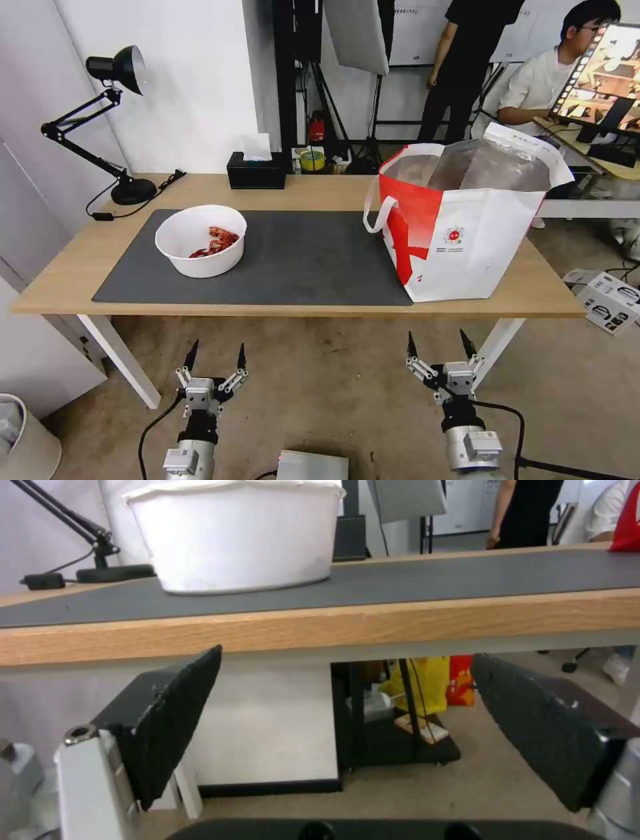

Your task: Pick up the trash from the table and place it into the takeout bag.

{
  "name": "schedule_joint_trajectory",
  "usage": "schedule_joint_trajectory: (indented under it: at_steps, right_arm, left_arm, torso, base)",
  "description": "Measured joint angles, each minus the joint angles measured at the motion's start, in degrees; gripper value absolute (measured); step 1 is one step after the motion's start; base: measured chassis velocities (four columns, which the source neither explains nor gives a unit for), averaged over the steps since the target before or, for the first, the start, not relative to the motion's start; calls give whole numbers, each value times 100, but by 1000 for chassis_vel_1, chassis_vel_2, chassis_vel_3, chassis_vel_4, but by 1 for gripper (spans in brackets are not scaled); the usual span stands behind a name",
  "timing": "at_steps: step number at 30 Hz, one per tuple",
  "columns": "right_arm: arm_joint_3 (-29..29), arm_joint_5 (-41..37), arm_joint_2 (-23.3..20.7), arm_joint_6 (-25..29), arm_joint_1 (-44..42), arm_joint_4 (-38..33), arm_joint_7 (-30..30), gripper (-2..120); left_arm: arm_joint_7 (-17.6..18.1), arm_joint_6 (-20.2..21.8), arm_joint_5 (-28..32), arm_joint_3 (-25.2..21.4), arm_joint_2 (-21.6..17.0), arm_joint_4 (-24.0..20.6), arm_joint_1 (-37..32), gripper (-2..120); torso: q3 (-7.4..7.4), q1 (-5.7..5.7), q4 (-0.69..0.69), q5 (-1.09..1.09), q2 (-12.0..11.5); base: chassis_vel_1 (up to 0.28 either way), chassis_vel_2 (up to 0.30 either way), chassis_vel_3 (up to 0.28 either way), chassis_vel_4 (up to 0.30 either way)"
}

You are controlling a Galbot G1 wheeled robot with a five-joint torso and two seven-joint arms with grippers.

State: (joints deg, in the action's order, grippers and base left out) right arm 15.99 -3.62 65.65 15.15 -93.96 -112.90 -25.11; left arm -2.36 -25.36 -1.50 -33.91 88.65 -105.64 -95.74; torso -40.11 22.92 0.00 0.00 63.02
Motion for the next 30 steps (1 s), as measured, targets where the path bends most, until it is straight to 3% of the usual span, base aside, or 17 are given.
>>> schedule_joint_trajectory:
  at_steps: [11,16,19,20,22,23,25,26,27,28,29,30]
  right_arm:
    - [-29,-37,21,22,16,-34,4,100]
    - [-32,-38,20,22,22,-66,7,100]
    - [-42,-39,17,22,45,-78,9,100]
    - [-42,-39,17,22,45,-78,9,100]
    - [-49,-43,-7,19,56,-106,12,100]
    - [-49,-43,-7,19,56,-106,12,100]
    - [-68,-50,-63,5,74,-134,14,99]
    - [-68,-50,-63,5,74,-134,14,99]
    - [-93,-55,-94,-2,93,-144,16,99]
    - [-93,-55,-94,-2,93,-144,16,99]
    - [-106,-63,-116,-8,97,-153,21,99]
    - [-114,-66,-126,-10,104,-153,23,99]
  left_arm:
    - [-2,-15,31,-20,-52,-118,-6,100]
    - [-20,220,95,-126,-164,-665,-80,100]
    - [90,998,552,-150,-405,-1352,-126,100]
    - [90,998,552,-150,-405,-1352,-126,100]
    - [313,1720,1119,-174,-718,-1801,-15,100]
    - [313,1720,1119,-174,-718,-1801,-15,100]
    - [585,2382,1810,-254,-1043,-2158,162,100]
    - [585,2382,1810,-254,-1043,-2158,162,100]
    - [908,3054,2495,-378,-1333,-2447,341,100]
    - [908,3054,2495,-378,-1333,-2447,341,100]
    - [1318,3662,3243,-478,-1694,-2629,580,100]
    - [1596,4007,3776,-563,-1994,-2663,801,100]
  torso:
    - [0,0,0,-1,0]
    - [0,0,0,-1,0]
    - [0,0,1,0,0]
    - [0,0,1,0,0]
    - [0,0,1,-1,0]
    - [0,0,1,-1,0]
    - [0,0,-1,-2,0]
    - [0,0,-1,-2,0]
    - [0,0,2,0,0]
    - [0,0,2,0,0]
    - [0,0,1,-1,0]
    - [0,0,-1,-1,0]
  base:
    - [0,0,0,0]
    - [0,0,0,0]
    - [0,0,0,0]
    - [0,0,0,0]
    - [0,0,0,0]
    - [0,0,0,0]
    - [0,0,0,0]
    - [0,0,0,0]
    - [0,0,0,0]
    - [0,0,0,0]
    - [0,0,0,0]
    - [0,0,0,0]
